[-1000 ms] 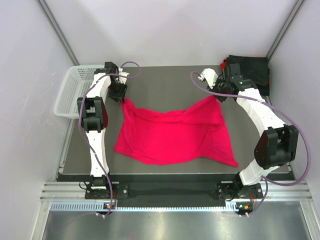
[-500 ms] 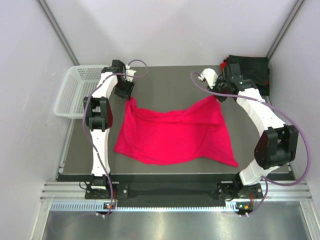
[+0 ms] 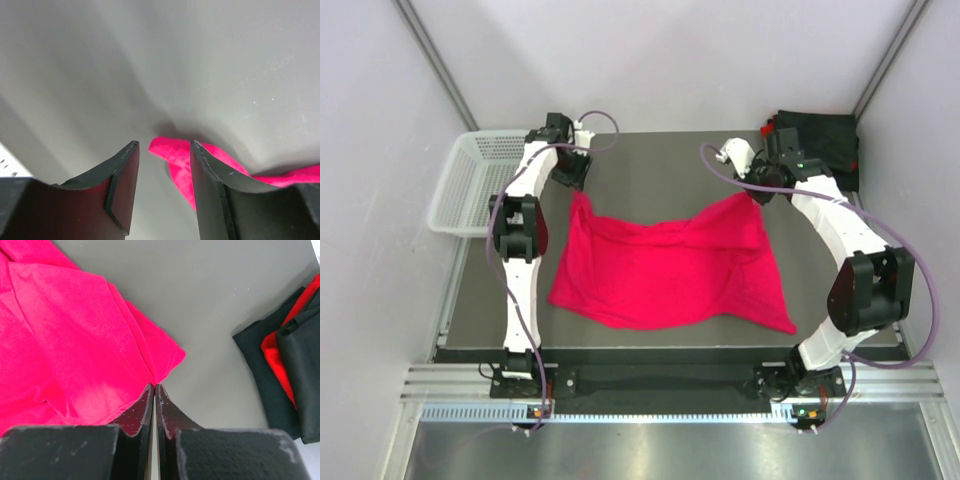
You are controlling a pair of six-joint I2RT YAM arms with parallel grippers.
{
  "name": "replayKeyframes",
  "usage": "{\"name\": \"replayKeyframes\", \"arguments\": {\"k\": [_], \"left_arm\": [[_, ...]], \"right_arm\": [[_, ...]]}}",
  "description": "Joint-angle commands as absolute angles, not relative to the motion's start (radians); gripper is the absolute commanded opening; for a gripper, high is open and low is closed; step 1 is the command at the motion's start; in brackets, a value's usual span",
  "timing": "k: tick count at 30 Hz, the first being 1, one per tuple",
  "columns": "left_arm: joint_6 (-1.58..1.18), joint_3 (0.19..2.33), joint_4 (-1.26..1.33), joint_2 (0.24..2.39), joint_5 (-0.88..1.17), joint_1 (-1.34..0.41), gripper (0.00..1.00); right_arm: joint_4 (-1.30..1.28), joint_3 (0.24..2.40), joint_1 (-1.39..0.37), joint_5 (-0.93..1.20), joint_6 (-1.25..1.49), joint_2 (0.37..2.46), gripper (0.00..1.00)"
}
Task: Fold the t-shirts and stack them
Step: Flatten the tshirt out
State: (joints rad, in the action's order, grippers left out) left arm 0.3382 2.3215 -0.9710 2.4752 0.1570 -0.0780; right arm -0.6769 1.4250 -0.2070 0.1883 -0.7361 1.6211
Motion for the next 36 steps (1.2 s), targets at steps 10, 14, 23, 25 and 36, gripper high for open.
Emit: {"name": "replayKeyframes", "arguments": {"k": [10,14,23,25,36], "left_arm": [[0.321,2.378,-0.962,2.54,0.16,-0.092,0.43],[0.33,2.356,-0.968,2.508,0.161,-0.089,0.35],[0.331,2.332,-0.969,2.468,0.14,-0.089,0.26],[0.333,2.327,-0.968,2.461,0.121,-0.089,0.23],[0.406,2.325,-0.936,2.362,0.011,-0.089,0.0]], "right_arm": [[-0.672,1.462,-0.213,0.187,-0.73,1.631,0.0],[-0.663,1.448,-0.213,0.187,-0.729,1.631,0.0],[-0.649,1.457,-0.216,0.199,-0.721,1.649,0.0],[-0.65,1.46,-0.218,0.202,-0.719,1.652,0.0],[-0.626,1.436,-0.218,0.195,-0.715,1.643,0.0]]}}
